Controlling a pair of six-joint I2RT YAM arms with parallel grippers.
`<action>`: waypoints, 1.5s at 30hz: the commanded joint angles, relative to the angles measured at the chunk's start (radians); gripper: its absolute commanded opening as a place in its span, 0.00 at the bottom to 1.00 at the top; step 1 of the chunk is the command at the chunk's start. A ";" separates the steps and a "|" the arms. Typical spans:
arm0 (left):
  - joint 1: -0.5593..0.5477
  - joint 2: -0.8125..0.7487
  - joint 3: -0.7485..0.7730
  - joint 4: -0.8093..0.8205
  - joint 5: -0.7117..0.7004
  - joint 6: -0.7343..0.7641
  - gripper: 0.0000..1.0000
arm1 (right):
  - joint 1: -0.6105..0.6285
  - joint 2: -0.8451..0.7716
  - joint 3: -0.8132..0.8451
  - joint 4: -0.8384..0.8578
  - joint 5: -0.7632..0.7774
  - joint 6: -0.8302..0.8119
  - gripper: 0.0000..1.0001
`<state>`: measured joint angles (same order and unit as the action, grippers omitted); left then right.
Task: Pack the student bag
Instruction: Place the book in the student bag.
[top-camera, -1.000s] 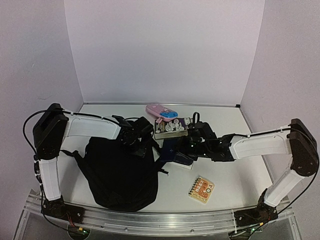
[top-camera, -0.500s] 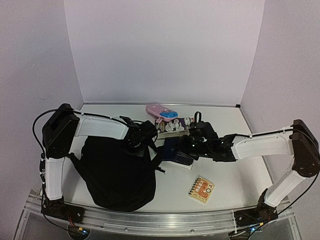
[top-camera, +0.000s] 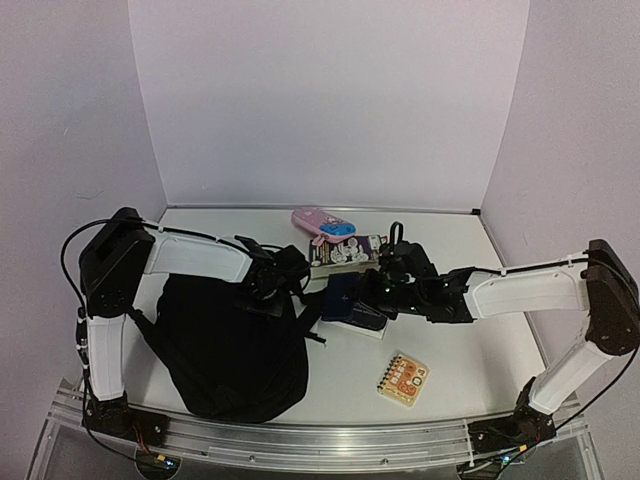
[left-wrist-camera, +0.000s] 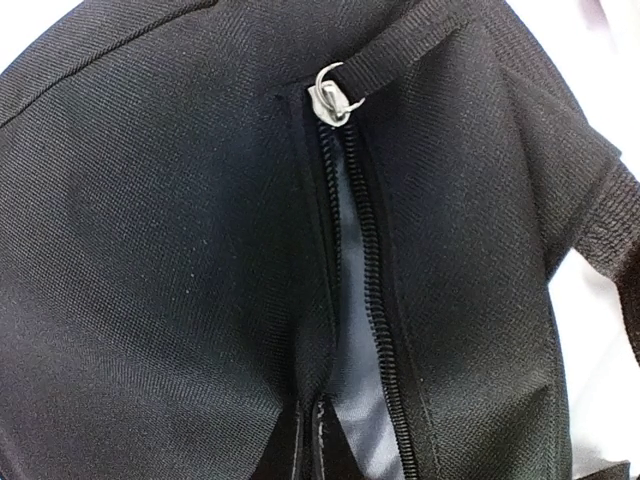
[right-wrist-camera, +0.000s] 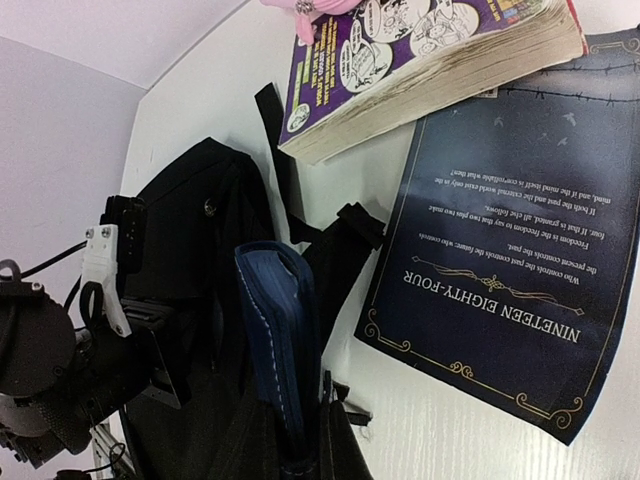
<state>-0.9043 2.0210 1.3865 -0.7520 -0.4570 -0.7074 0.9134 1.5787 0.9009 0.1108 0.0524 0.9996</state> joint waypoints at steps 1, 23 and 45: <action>0.002 -0.087 -0.055 0.018 0.011 0.011 0.00 | 0.004 -0.029 0.033 0.033 -0.014 -0.004 0.00; 0.002 -0.366 -0.169 0.339 0.364 0.189 0.00 | 0.006 -0.037 0.066 0.232 -0.161 0.165 0.00; 0.001 -0.417 -0.243 0.432 0.381 0.136 0.00 | 0.043 0.327 0.084 0.398 -0.169 0.336 0.00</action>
<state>-0.8970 1.6752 1.1483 -0.4085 -0.1061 -0.5753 0.9365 1.8555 0.9561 0.4846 -0.1127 1.3090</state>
